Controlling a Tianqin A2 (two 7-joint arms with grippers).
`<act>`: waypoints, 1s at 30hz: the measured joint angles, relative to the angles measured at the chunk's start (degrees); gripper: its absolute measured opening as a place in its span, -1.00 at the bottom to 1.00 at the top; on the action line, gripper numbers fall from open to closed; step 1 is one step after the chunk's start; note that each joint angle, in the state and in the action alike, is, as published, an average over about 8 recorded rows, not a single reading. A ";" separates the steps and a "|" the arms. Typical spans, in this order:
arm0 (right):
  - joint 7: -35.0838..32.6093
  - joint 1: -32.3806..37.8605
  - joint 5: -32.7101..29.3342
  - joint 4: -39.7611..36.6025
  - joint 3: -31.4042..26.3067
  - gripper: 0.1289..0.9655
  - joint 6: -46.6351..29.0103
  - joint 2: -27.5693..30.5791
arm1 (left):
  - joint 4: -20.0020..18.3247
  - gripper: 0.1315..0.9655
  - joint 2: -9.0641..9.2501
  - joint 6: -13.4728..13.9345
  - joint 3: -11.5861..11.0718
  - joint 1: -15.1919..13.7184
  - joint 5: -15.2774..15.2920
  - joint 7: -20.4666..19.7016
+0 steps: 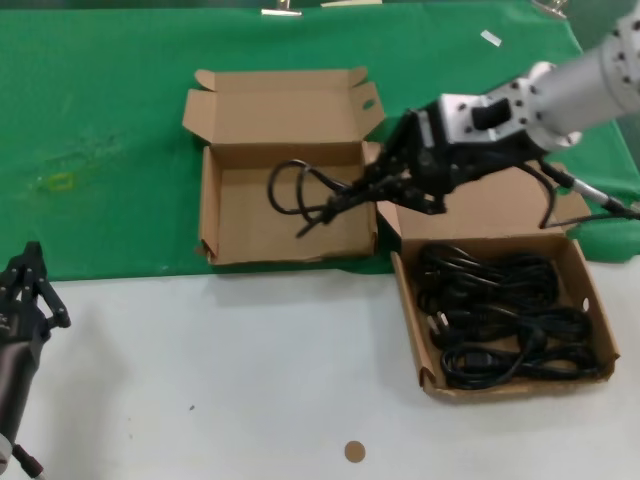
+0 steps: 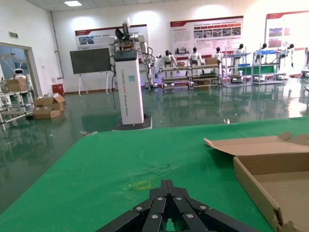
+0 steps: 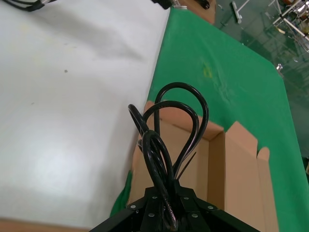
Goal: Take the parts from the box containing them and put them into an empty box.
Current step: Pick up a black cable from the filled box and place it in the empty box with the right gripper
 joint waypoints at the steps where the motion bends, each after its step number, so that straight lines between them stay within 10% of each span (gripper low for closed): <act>1: -0.14 0.52 -0.22 -1.11 -0.30 -0.89 0.39 -0.95 | 0.00 -0.97 0.00 0.00 0.00 0.00 0.00 0.00; 30: -12.85 13.09 -2.51 -37.10 -2.81 -0.89 14.01 -19.33 | 0.00 -0.97 0.00 0.00 0.00 0.00 0.00 0.00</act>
